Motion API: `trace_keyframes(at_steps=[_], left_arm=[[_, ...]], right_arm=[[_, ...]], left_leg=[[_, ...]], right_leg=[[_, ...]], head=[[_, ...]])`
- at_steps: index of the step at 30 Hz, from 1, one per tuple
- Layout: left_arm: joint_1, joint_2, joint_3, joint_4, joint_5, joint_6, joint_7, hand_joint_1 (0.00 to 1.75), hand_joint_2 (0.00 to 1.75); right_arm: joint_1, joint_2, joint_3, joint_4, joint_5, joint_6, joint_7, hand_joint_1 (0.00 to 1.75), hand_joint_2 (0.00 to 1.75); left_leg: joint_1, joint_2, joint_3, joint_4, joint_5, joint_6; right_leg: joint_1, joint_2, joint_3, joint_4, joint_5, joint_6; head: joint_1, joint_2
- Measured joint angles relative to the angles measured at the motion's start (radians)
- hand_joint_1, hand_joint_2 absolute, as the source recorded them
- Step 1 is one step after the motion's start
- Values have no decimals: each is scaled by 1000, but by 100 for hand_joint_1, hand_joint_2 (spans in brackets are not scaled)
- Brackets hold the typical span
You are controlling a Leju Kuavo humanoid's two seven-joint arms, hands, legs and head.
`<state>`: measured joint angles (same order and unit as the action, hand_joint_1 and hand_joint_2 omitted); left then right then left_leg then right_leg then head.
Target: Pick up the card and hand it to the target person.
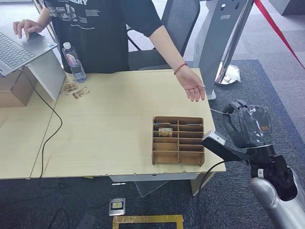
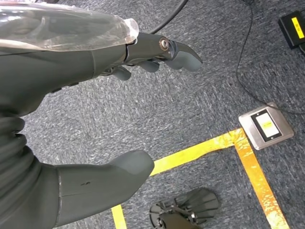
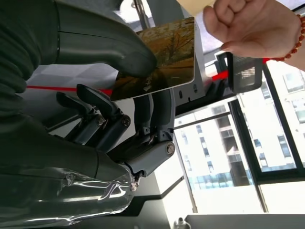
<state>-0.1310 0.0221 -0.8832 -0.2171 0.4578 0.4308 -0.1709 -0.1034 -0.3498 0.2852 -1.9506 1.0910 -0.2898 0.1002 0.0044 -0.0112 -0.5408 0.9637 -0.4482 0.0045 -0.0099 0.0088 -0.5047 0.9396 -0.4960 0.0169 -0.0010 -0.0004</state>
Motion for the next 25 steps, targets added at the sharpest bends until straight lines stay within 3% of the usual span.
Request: trace_keyframes(at_steps=[8, 17, 25], left_arm=[[-5, -3, 0, 0, -6, -3, 2, 0, 175], [-12, -13, 0, 0, -12, -6, 18, 0, 175], [-13, -17, 0, 0, -12, -2, 19, 0, 175]], right_arm=[[-61, 12, 18, 30, 163, -9, 32, 175, 175], [-173, 76, 80, 168, 298, -29, 106, 175, 175], [-260, 117, 129, 307, 271, 32, 108, 172, 175]], left_leg=[[0, 0, 0, 0, 0, 0], [0, -1, -1, 0, 0, 0], [0, -1, -1, 0, 0, 0]], right_leg=[[0, 0, 1, 0, 0, 0], [0, -1, 1, 0, 0, 0], [0, -1, 1, 0, 0, 0]], head=[[0, 0], [0, 0], [0, 0]])
